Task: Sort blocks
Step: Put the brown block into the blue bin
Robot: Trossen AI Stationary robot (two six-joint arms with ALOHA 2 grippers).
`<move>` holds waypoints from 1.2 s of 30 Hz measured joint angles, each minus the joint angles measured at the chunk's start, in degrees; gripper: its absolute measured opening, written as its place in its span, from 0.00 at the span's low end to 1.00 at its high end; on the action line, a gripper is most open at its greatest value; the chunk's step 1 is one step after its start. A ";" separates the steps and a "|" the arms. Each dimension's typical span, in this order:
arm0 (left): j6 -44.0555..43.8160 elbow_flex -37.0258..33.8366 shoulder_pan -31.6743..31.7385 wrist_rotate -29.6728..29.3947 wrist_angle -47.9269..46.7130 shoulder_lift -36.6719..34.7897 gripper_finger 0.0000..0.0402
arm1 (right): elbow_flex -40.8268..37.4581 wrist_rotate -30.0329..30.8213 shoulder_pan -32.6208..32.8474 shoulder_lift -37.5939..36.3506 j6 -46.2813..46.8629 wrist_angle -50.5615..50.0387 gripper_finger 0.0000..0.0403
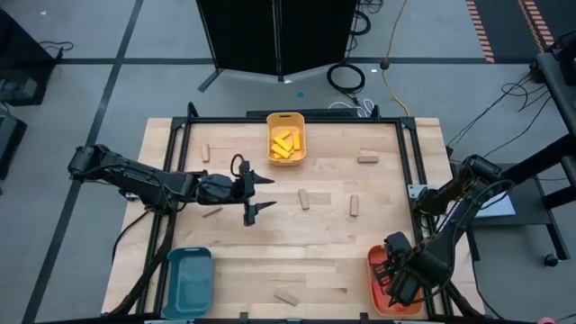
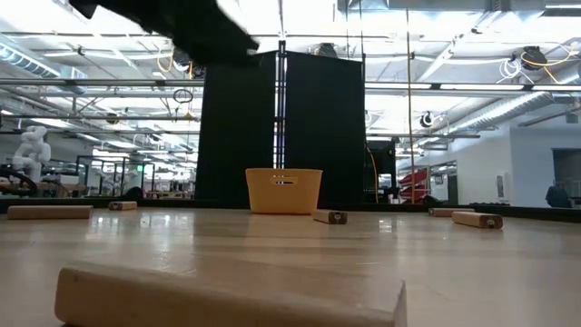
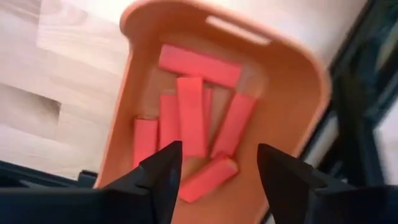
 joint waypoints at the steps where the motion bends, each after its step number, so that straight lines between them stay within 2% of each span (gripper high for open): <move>1: -1.10 0.00 0.00 0.02 -2.09 0.00 0.73 | 0.88 0.50 0.00 0.00 -0.70 -1.81 0.46; 8: -11.99 -0.08 -1.02 -0.04 -17.86 -2.11 0.73 | 6.83 11.77 -0.56 -0.01 -4.86 -14.13 0.45; 11: -13.69 -0.07 -1.10 -3.28 -18.39 -2.69 0.73 | 7.10 16.85 -2.85 -0.65 -3.91 -15.43 0.45; 14: -14.59 -0.07 -1.07 -7.67 -17.30 -2.64 0.73 | 6.47 20.85 -7.20 -1.76 -7.73 -15.11 0.45; 18: -12.79 -0.07 -1.07 -11.97 -15.70 -2.65 0.73 | 6.27 21.80 -15.46 -1.77 -17.92 -15.35 0.45; 22: -5.62 -0.07 -0.17 -13.74 -9.97 -2.62 0.73 | 6.18 22.25 -24.69 -1.79 -28.79 -14.47 0.45; 25: -1.36 0.00 1.64 -10.98 -4.31 -2.64 0.73 | 5.11 21.30 -31.28 -1.81 -38.19 -11.72 0.45; 29: 0.13 -0.73 2.32 -7.13 -4.56 -2.64 0.73 | 2.27 15.59 -39.14 -1.99 -50.53 -2.71 0.45; 32: 1.72 -2.09 2.43 -7.15 -5.55 -2.92 0.73 | -0.84 13.20 -43.90 -1.99 -53.56 2.95 0.45; 36: 2.78 -3.90 2.51 -7.82 -9.95 -7.48 0.73 | -5.96 11.71 -47.49 -2.01 -53.86 6.20 0.45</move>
